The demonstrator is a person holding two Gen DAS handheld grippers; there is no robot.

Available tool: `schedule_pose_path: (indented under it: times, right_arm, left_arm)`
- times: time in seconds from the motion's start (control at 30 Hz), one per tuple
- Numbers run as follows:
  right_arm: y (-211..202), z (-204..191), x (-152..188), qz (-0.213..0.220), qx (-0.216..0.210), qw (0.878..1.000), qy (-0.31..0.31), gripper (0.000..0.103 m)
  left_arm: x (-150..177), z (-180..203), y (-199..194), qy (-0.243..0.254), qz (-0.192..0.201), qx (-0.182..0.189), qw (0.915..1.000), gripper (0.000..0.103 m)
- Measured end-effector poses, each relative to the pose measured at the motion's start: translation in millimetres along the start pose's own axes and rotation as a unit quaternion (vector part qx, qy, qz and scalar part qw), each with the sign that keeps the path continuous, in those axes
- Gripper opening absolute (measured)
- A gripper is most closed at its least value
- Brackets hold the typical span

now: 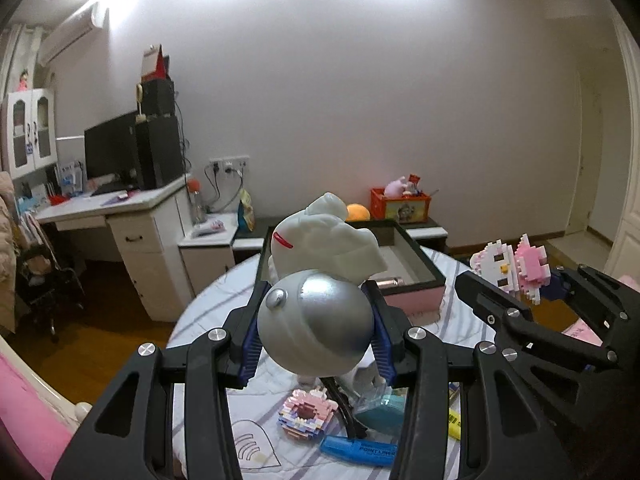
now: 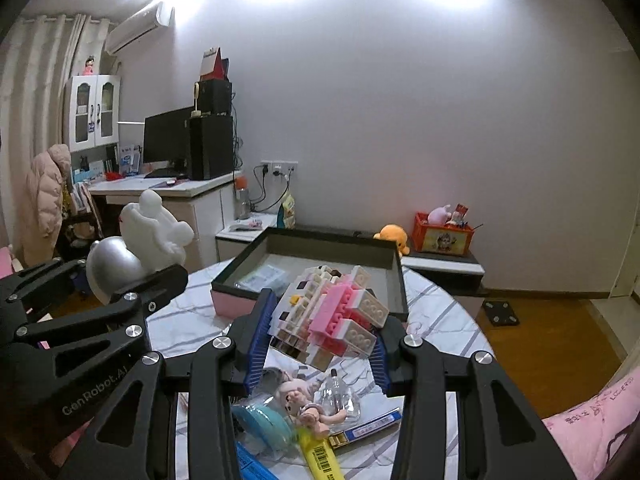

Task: Organize rigid objects
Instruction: 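Lift both items into the pink box tray and open both grippers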

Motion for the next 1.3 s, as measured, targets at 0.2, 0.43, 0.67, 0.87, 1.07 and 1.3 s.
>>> schedule_pose_path:
  times: [0.2,0.43,0.67,0.87,1.07,1.3]
  right_arm:
    - [-9,-4,-7,0.013,0.003,1.000,0.000,0.043]
    - [-6,-4,-8,0.011,-0.001,1.000,-0.004,0.043]
    - [24,12,-27,0.002,-0.007,1.000,-0.003,0.043]
    - [81,36,-51,-0.026,-0.013,1.000,-0.004,0.043]
    - [164,63,-51,-0.097,-0.024,0.995,0.006,0.043]
    - [249,91,-18,-0.212,-0.029,0.976,0.026,0.044]
  left_arm:
    - [-3,1,-7,0.005,0.011,-0.002,0.9999,0.047]
    - [-13,4,7,0.016,0.012,-0.007,0.9998,0.047]
    - [-35,11,45,0.028,0.016,-0.006,0.9995,0.047]
    - [-63,23,111,0.056,-0.008,-0.002,0.9984,0.047]
    - [-66,37,205,0.092,-0.088,0.016,0.9917,0.046]
    - [-35,63,285,0.137,-0.184,0.027,0.9729,0.047]
Point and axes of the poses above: each gripper's, at about its wrist camera, not at the fingertips, and y roughly the way its jaws point, z to its right, x to its underside, the point moved 1 cm from there along y, roughly the way its jaws point, and after that the axes turned 11 degrees about -x, right-handed, at the moved point
